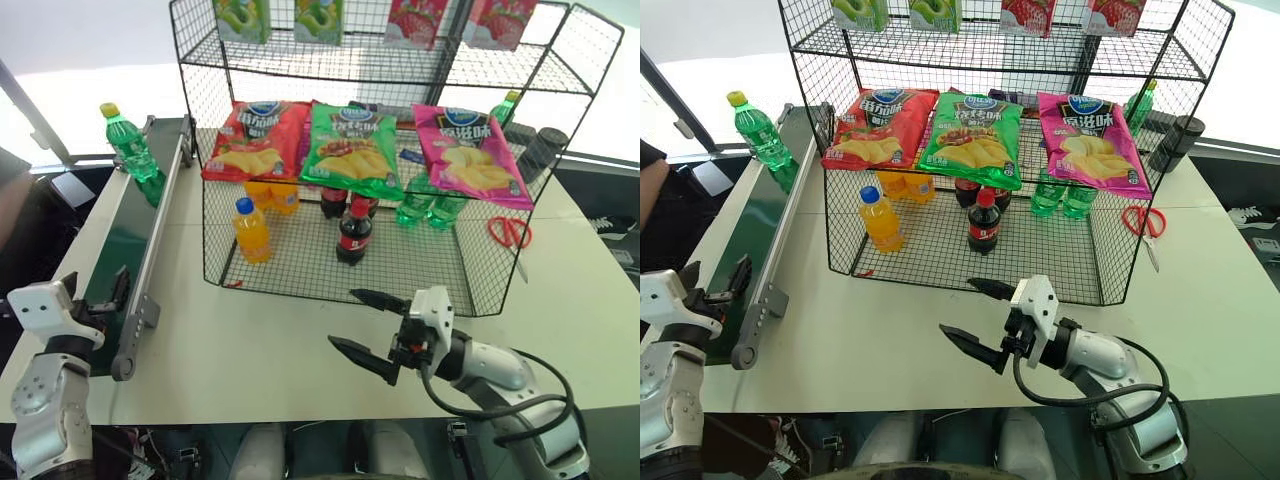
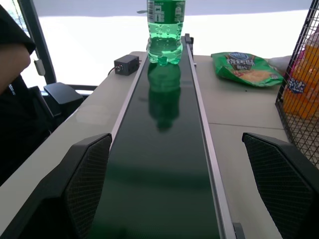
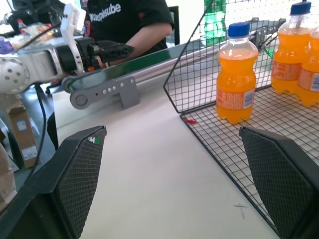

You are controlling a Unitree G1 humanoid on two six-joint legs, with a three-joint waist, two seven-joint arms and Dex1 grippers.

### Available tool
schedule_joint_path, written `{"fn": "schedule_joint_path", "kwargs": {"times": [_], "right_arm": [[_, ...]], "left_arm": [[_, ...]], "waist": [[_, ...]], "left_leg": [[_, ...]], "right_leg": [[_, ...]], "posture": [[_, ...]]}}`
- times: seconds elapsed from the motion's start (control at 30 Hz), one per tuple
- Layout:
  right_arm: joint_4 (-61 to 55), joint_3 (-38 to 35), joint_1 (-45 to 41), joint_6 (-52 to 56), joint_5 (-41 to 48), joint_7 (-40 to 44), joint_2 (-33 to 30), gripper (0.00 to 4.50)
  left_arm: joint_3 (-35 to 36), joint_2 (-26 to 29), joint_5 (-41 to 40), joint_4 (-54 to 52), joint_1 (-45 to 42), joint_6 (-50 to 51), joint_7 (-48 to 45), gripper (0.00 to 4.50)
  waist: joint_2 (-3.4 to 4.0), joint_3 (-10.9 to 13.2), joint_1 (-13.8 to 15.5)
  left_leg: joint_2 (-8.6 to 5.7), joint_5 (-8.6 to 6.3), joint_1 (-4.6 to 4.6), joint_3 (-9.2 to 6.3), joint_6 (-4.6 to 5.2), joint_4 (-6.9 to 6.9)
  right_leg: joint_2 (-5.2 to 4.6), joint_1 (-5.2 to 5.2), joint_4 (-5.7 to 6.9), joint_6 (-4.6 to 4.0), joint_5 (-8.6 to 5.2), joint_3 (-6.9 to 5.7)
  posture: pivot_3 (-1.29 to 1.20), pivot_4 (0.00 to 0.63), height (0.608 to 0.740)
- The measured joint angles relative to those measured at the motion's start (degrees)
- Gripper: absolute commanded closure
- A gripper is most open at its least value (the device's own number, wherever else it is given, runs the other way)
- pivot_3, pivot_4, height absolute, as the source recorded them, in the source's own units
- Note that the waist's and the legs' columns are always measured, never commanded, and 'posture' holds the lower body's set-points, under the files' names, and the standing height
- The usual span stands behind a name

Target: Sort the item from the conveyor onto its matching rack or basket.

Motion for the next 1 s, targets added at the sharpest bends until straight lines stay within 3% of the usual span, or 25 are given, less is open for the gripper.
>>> {"fn": "schedule_joint_path", "kwargs": {"times": [1.0], "right_arm": [[0.3, 1.6, -0.2, -1.3, 0.4, 3.0, 0.3, 0.05]], "left_arm": [[-0.3, -2.8, 4.4, 4.5, -3.4, -6.3, 8.1, 0.0]], "waist": [[-0.09, 0.0, 0.0]], "left_leg": [[0.0, 0.0, -0.02, 0.0, 0.0, -0.02]], "right_leg": [[-0.02, -0.02, -0.01, 0.0, 0.0, -0.02]], "posture": [[0.0, 0.15, 0.729]]}}
